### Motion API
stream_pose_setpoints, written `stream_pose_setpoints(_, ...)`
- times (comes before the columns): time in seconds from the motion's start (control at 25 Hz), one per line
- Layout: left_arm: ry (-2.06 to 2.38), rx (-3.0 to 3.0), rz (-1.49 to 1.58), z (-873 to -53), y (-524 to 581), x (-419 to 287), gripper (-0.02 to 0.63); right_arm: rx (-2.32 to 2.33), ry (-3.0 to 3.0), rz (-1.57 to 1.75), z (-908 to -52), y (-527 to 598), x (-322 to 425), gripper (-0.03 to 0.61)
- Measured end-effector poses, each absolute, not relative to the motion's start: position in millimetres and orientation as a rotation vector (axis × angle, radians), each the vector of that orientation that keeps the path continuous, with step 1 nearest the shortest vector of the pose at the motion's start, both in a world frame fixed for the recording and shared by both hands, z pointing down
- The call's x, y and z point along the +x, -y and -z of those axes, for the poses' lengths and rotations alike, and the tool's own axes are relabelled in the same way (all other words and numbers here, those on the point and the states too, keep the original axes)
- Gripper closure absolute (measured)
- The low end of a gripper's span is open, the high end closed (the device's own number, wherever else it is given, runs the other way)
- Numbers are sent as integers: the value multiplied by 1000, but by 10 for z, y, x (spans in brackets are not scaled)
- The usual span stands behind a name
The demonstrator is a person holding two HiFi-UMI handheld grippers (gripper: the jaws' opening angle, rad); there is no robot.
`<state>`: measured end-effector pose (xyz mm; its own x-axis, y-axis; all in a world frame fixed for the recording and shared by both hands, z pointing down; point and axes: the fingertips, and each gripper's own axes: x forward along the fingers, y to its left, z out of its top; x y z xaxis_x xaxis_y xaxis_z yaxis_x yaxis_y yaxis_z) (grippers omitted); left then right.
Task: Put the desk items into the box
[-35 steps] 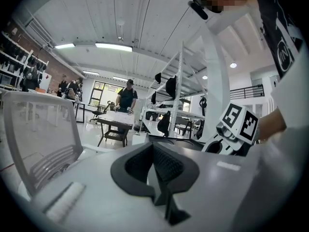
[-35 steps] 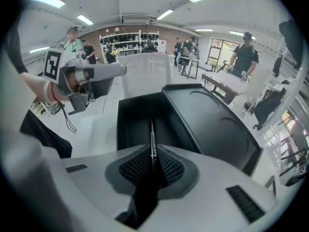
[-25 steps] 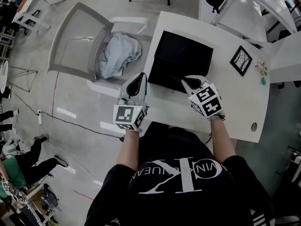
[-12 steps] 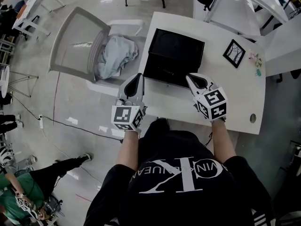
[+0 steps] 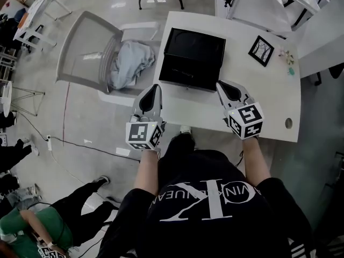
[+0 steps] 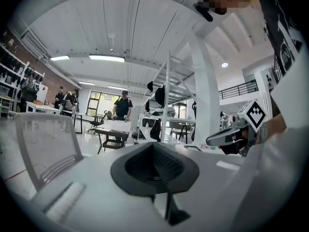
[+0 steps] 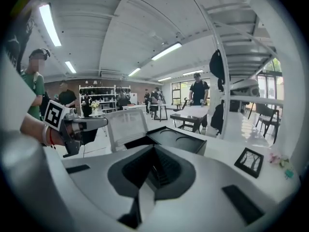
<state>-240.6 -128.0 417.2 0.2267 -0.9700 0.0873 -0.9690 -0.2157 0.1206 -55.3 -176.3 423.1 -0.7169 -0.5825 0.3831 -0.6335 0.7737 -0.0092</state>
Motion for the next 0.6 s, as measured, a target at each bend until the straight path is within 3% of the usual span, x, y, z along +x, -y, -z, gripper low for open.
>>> stream_pose_setpoints(0.6,1916,2365,27,-3986,866,-2266,603,1035,2684,-180,-4050,1403,-265,565)
